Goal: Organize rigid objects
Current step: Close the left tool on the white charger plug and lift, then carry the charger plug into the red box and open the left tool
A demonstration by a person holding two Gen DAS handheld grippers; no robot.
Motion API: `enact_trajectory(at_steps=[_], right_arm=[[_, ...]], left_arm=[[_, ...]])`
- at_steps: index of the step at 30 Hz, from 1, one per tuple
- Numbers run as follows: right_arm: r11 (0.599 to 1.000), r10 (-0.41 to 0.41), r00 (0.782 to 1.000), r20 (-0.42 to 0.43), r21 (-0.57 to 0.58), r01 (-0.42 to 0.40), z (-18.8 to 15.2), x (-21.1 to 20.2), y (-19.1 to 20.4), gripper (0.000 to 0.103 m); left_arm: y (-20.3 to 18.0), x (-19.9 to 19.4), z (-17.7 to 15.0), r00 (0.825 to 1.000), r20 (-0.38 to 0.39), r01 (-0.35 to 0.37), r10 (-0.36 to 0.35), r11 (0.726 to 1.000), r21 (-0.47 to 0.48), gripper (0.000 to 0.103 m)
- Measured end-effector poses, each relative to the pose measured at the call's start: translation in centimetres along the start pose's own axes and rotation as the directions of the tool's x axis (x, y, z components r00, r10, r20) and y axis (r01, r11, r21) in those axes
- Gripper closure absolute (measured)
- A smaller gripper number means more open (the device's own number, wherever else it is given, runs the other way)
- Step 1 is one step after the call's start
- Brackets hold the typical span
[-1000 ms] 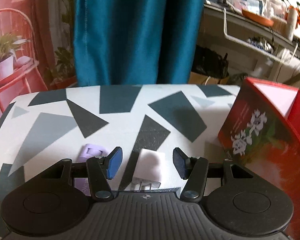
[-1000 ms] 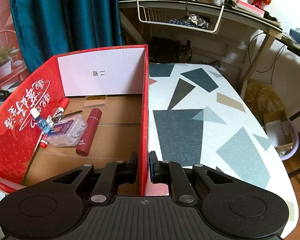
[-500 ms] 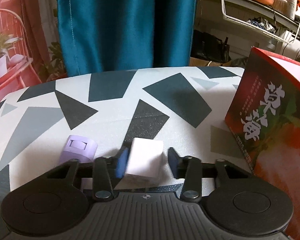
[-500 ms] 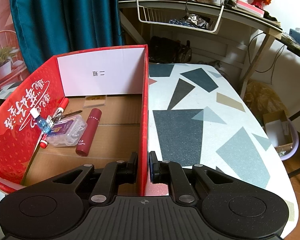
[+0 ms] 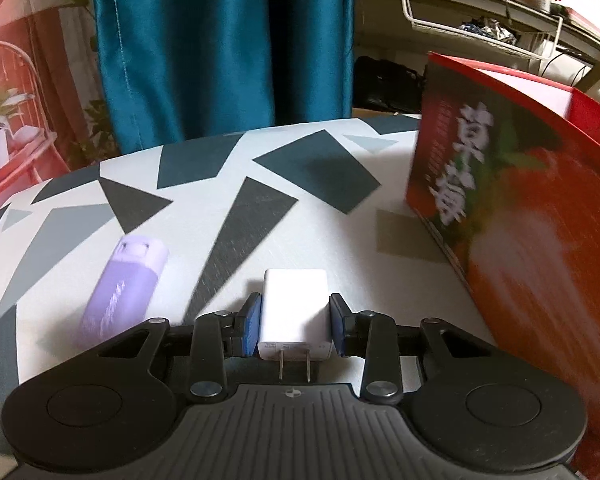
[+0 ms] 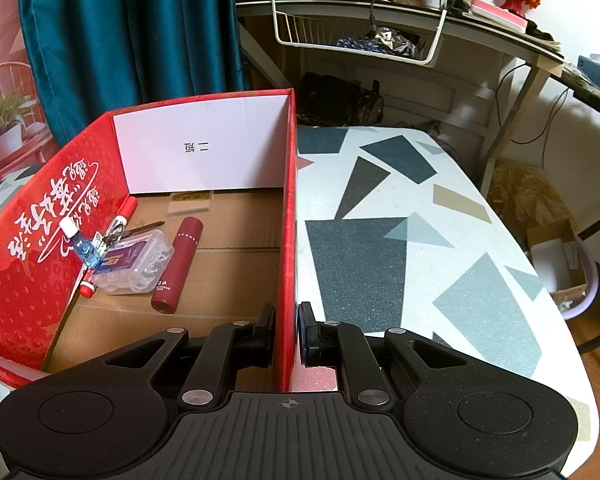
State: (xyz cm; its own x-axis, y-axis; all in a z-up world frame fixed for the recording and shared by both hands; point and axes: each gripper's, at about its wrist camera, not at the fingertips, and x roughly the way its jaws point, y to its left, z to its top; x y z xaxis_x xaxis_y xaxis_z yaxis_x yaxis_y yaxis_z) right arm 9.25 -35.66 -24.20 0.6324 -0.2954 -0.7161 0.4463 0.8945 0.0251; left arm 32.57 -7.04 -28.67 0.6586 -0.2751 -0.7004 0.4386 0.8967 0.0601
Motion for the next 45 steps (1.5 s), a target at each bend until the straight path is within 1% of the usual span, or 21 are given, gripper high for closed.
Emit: enact_trajectory(at_steps=[3,6,10,14,21,31,35,37,39,45], right_arm=[[1.0,0.0,1.0,0.002,0.002,0.0,0.0,0.0,-0.1,0.092],[1.0,0.0,1.0,0.002,0.002,0.0,0.0,0.0,-0.1,0.092],[1.0,0.0,1.0,0.002,0.002,0.0,0.0,0.0,-0.1,0.092],[1.0,-0.001,1.0,0.001,0.001,0.001,0.0,0.0,-0.1,0.092],[1.0,0.003,1.0,0.006,0.002,-0.003,0.0,0.0,-0.1,0.091],[1.0,0.003,1.0,0.007,0.002,-0.003,0.0,0.0,-0.1,0.091],[1.0,0.002,1.0,0.007,0.002,-0.002,0.0,0.0,-0.1,0.092],[1.0,0.0,1.0,0.006,-0.001,0.0,-0.1,0.0,-0.1,0.092],[1.0,0.002,1.0,0.006,-0.001,-0.002,-0.1,0.0,-0.1,0.092],[1.0,0.003,1.0,0.006,0.0,-0.003,0.0,-0.1,-0.2,0.091]], left_arm=[[-0.5,-1.1,-1.2,1.0,0.015,-0.002,0.002,0.999,-0.032,0.066],[-1.1,-2.1,-2.5,0.998,0.048,-0.026,0.028,0.999,-0.041,0.066],[-1.2,-2.9,-3.2,0.997,0.058,-0.042,0.047,0.996,-0.076,0.066],[-1.4,-3.1,-3.6,0.995,0.08,-0.057,0.06,0.997,-0.043,0.066],[-1.3,-3.2,-3.9,0.992,0.092,-0.08,0.085,0.995,-0.052,0.066],[-0.9,-3.3,-4.0,0.992,0.093,-0.081,0.089,0.993,-0.08,0.066],[-0.1,-3.1,-3.6,0.992,0.073,-0.091,0.1,0.988,-0.121,0.066],[0.3,-3.2,-3.3,0.992,0.064,-0.098,0.107,0.987,-0.126,0.066],[0.6,-3.6,-2.9,0.991,0.072,-0.106,0.116,0.986,-0.132,0.066],[0.9,-5.2,-0.8,0.987,0.137,-0.07,0.09,0.988,-0.14,0.066]])
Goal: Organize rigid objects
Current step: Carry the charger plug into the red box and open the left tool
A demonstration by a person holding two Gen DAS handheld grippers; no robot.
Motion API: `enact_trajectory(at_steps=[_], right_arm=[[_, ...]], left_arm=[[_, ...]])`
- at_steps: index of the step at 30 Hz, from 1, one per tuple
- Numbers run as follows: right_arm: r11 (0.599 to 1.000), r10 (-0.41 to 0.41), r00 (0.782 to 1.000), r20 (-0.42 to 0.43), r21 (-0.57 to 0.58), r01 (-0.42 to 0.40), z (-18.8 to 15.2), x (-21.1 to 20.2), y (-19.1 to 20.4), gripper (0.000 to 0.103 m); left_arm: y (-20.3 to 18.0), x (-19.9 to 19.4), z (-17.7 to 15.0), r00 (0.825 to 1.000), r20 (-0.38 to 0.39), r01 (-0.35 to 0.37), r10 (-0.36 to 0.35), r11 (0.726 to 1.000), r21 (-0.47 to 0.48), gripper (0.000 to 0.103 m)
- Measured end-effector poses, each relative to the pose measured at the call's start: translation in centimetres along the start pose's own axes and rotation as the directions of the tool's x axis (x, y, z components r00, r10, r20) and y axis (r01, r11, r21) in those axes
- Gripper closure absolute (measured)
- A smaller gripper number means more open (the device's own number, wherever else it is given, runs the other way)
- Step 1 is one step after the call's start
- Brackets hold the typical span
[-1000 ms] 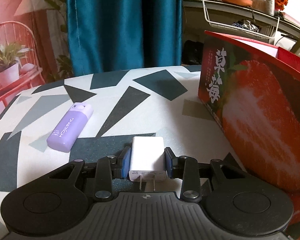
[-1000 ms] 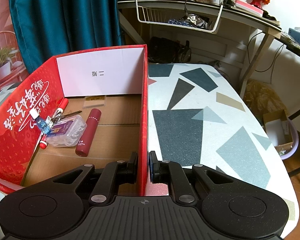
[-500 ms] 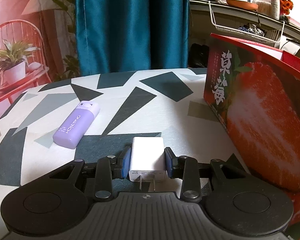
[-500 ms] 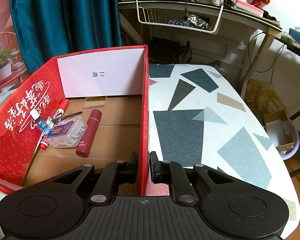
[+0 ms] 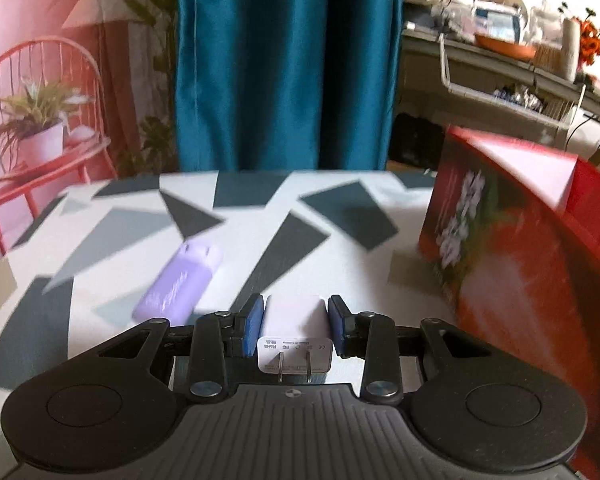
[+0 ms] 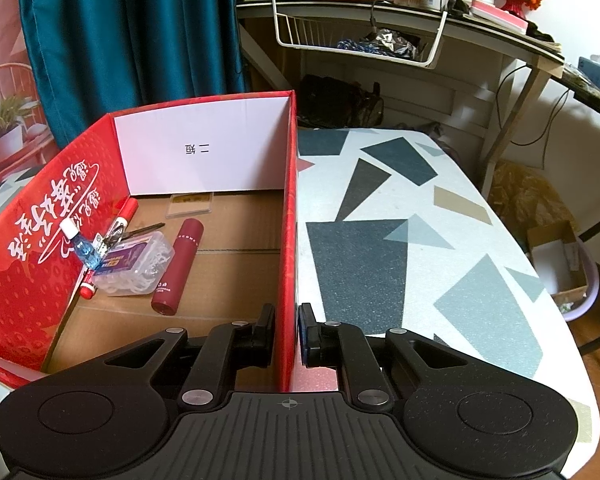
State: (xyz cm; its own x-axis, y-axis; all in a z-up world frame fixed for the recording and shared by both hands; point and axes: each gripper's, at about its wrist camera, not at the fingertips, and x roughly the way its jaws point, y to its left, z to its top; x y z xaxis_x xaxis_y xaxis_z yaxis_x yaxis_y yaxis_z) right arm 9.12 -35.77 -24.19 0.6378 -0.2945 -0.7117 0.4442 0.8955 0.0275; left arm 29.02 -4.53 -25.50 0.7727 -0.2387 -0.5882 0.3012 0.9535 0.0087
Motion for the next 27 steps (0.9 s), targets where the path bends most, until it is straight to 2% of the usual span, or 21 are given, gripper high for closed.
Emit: enact_trajectory(at_steps=[9,16,18,20,27], right_arm=[[1.0,0.0,1.0,0.0,0.0,0.0,0.0,0.0,0.0,0.091],[1.0,0.0,1.0,0.0,0.0,0.0,0.0,0.0,0.0,0.091],[1.0,0.0,1.0,0.0,0.0,0.0,0.0,0.0,0.0,0.091],[1.0,0.0,1.0,0.0,0.0,0.0,0.0,0.0,0.0,0.091],[1.0,0.002,1.0,-0.002,-0.002,-0.003,0.1,0.0,0.1,0.091]], left_arm=[[-2.8,-1.9,3.9,0.989,0.105,0.101,-0.103,0.995,0.028,0.066],[-5.4,-3.6,8.3,0.957,0.195,0.206,-0.217,0.976,0.075,0.066],[-6.8,-3.7,9.1,0.944,0.195,0.248,-0.265,0.963,0.107,0.066],[-8.3,-3.4,9.4,0.939,0.189,0.264,-0.287,0.955,0.136,0.066],[-12.2,-0.6,8.3,0.943,0.078,0.301,-0.323,0.929,0.214,0.066]])
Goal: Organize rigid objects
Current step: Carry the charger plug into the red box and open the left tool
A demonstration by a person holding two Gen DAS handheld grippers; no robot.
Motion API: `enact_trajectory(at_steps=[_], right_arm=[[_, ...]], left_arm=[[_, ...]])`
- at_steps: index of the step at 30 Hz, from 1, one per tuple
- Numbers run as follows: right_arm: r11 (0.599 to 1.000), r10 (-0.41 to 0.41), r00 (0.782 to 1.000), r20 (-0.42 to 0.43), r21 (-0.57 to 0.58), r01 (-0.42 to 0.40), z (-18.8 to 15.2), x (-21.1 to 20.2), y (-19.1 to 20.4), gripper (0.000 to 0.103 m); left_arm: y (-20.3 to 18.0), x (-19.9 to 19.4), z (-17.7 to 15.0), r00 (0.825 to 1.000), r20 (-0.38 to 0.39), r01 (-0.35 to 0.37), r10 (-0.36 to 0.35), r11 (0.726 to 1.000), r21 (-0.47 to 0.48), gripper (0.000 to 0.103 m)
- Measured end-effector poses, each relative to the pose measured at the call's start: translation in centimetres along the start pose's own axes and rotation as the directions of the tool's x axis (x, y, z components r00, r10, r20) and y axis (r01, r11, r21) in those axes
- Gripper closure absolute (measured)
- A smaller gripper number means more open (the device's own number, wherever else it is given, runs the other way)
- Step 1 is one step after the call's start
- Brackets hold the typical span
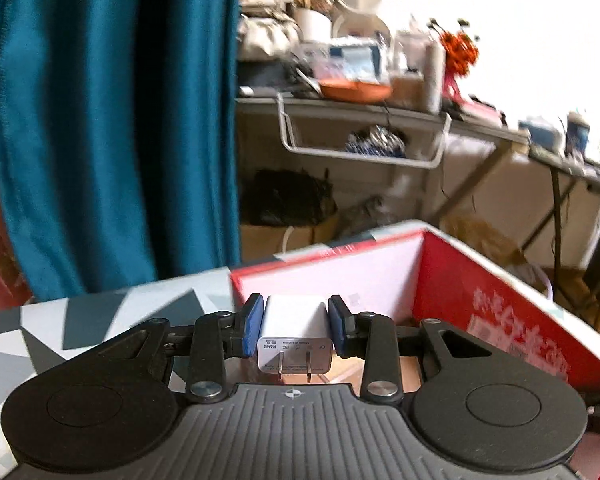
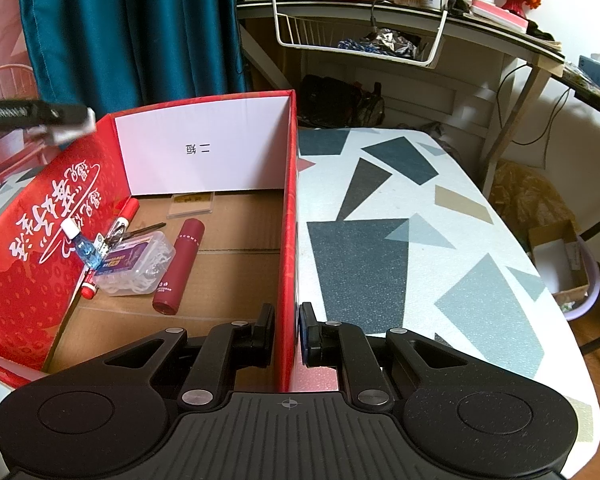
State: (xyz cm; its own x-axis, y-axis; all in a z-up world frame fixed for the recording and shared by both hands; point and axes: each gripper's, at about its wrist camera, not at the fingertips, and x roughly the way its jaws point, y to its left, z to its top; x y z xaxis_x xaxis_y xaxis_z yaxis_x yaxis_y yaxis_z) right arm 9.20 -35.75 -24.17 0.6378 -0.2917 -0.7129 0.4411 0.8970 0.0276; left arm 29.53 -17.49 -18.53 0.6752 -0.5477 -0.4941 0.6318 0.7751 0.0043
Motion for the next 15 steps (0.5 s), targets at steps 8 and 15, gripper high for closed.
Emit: enact_trajectory(at_steps=[8,15], right_arm=[[1.0,0.003,1.0,0.002,0.001,-0.003,0.0,0.1,0.1,0.09],[1.0,0.007,1.0,0.003,0.0,-0.007,0.0,0.0,0.1,0.09]], left_arm=[[-0.9,2.0,-1.0,0.995,-0.078,0.069,-0.063,0.994,0.086,0.073],[0.5,1.8,-1.4,0.994,-0.104,0.052,-0.044,0.996,0.069,0.075]])
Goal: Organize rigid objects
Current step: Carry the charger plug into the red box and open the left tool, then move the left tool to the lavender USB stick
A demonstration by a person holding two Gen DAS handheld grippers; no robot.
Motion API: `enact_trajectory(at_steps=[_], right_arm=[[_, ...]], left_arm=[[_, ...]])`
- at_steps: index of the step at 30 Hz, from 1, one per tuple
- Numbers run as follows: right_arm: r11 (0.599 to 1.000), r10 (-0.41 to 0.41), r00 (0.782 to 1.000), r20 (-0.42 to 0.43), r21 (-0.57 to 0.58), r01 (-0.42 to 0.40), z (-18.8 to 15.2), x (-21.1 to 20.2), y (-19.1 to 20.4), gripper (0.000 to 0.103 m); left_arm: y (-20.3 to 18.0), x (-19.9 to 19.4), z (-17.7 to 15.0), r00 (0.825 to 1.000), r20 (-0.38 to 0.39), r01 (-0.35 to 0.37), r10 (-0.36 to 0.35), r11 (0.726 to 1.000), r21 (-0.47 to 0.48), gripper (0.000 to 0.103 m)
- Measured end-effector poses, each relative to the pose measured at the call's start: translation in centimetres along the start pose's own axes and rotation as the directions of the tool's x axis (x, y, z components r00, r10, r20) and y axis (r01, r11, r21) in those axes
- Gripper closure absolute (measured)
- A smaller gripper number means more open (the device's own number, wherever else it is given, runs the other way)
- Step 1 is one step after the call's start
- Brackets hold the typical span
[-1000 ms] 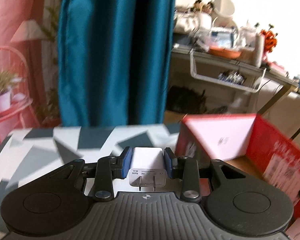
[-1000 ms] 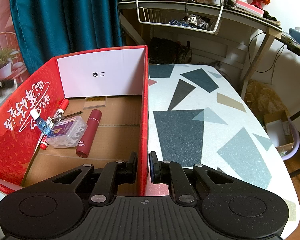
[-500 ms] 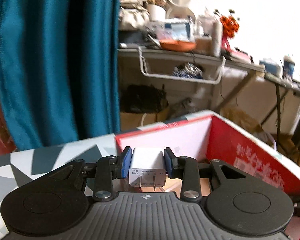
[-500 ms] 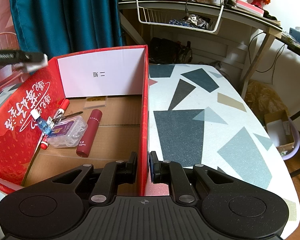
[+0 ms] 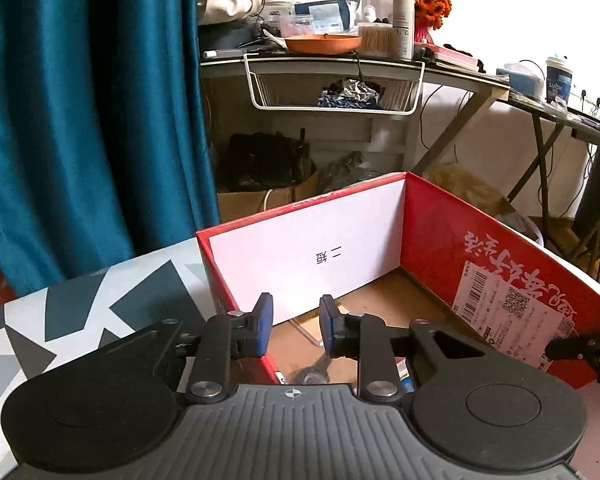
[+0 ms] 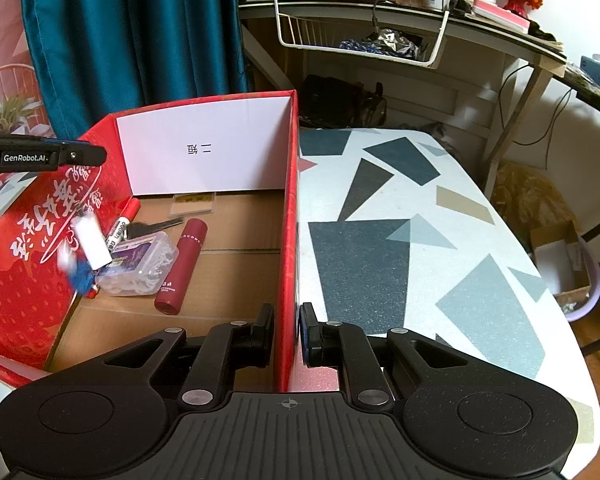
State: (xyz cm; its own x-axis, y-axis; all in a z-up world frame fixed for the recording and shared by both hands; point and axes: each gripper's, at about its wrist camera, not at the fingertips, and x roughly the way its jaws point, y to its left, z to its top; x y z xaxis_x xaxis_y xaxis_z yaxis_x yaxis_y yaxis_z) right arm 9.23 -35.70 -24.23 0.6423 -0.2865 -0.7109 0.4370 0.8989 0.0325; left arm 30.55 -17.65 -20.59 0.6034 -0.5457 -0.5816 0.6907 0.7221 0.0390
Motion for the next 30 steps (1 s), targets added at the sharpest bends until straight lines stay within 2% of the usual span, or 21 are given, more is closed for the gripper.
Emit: enact_trajectory(at_steps=[11,17,19,21,22,24,26,28,30], right_arm=[[1.0,0.0,1.0,-0.004,-0.001,0.0,0.1,0.0,0.0,0.09],[1.0,0.0,1.0,-0.003,0.0,0.0,0.1,0.0,0.1,0.09],[1.0,0.001,1.0,-0.003,0.0,-0.001,0.1,0.0,0.1,0.09],[1.0,0.001,1.0,-0.004,0.0,-0.001,0.0,0.0,0.0,0.09],[1.0,0.0,1.0,-0.004,-0.001,0.0,0.0,0.0,0.0,0.09],[1.0,0.0,1.0,-0.004,0.001,0.0,0.0,0.1,0.0,0.09],[1.0,-0.001,1.0,-0.004,0.004,0.001,0.0,0.1,0.0,0.09],[1.0,-0.001,1.0,-0.003,0.006,0.001,0.0,0.0,0.0,0.09],[1.0,0.0,1.0,-0.003,0.004,0.0,0.0,0.1,0.0,0.09]], left_arm=[[0.2,-0.9,0.2,1.0,0.005,-0.004,0.004,1.0,-0.007,0.075],[1.2,-1.9,0.3,0.999,0.035,0.02,-0.019,1.0,-0.023,0.075],[2.2,-2.5,0.3,0.998,0.061,0.014,-0.012,0.999,-0.043,0.065],[3.8,-3.4,0.0,0.995,0.101,0.008,0.0,0.997,-0.073,0.037],[4.8,-3.7,-0.2,0.993,0.115,0.001,0.01,0.996,-0.093,0.033],[7.0,-4.0,-0.9,0.992,0.107,-0.045,0.059,0.991,-0.125,0.03],[9.3,-4.0,-1.8,0.987,0.074,-0.131,0.142,0.981,-0.143,0.03],[11.6,-4.0,-3.0,0.971,0.049,-0.223,0.233,0.963,-0.152,0.03],[14.4,-4.1,-4.4,0.946,0.0,-0.315,0.323,0.924,-0.215,0.03]])
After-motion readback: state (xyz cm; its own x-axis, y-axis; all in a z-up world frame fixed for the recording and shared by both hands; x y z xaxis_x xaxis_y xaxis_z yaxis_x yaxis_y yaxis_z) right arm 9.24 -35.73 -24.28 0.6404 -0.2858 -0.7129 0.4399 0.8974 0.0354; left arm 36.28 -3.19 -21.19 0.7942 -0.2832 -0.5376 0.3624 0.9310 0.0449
